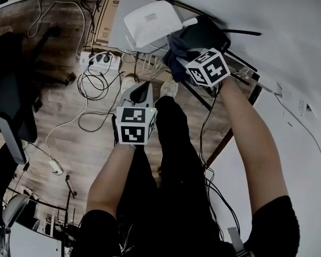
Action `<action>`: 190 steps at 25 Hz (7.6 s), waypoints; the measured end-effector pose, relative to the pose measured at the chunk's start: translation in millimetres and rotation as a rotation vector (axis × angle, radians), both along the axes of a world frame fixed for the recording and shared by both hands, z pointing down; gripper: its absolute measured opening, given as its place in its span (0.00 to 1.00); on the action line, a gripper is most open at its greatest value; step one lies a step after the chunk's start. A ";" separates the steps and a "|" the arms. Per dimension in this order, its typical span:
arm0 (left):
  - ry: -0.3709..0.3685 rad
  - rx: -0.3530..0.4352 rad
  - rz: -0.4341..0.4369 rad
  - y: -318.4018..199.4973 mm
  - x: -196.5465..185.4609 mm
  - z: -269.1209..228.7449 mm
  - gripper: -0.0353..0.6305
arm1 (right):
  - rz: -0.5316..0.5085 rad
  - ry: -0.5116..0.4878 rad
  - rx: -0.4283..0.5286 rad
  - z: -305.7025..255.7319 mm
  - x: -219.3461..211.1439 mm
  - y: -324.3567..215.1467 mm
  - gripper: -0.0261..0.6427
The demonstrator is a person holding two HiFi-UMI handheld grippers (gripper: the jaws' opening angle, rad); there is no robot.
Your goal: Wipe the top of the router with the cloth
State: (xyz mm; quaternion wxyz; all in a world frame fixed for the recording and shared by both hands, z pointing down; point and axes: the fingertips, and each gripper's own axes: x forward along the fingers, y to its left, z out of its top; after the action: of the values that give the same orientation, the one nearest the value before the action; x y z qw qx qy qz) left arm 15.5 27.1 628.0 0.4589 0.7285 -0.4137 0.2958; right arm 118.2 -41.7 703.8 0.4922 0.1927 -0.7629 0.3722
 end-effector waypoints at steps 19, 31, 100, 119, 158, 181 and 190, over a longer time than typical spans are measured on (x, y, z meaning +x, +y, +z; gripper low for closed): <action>-0.008 -0.017 -0.019 4.8 -8.1 7.2 0.06 | -0.518 0.003 -0.018 0.1 0.1 50.3 0.10; -0.009 -0.024 -0.014 4.1 -5.8 10.7 0.06 | -0.708 0.154 -0.222 2.4 53.2 76.4 0.10; -0.033 -0.046 -0.017 -6.7 -18.7 28.0 0.06 | -0.908 0.782 0.376 20.8 115.6 -104.8 0.10; -0.029 -0.041 0.008 4.0 -13.9 26.6 0.06 | -0.926 0.446 0.292 7.6 44.9 3.1 0.10; -0.046 0.205 -0.093 -35.8 -35.7 -113.5 0.06 | -0.312 0.419 0.634 -182.2 59.4 -3.9 0.10; -0.090 0.800 -0.103 -89.9 -69.4 -574.0 0.06 | 0.675 -0.350 1.279 -648.2 46.2 -7.8 0.10; -0.022 0.944 -0.091 -94.2 -78.5 -659.1 0.06 | 0.825 -0.388 1.408 -747.1 52.2 -16.1 0.10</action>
State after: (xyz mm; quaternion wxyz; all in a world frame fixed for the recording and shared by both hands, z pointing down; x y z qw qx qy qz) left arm -63.1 -67.1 -31.1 0.0856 0.8354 -0.5393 0.0629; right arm 170.4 -57.8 -43.3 -0.0586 0.6512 -0.7565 -0.0143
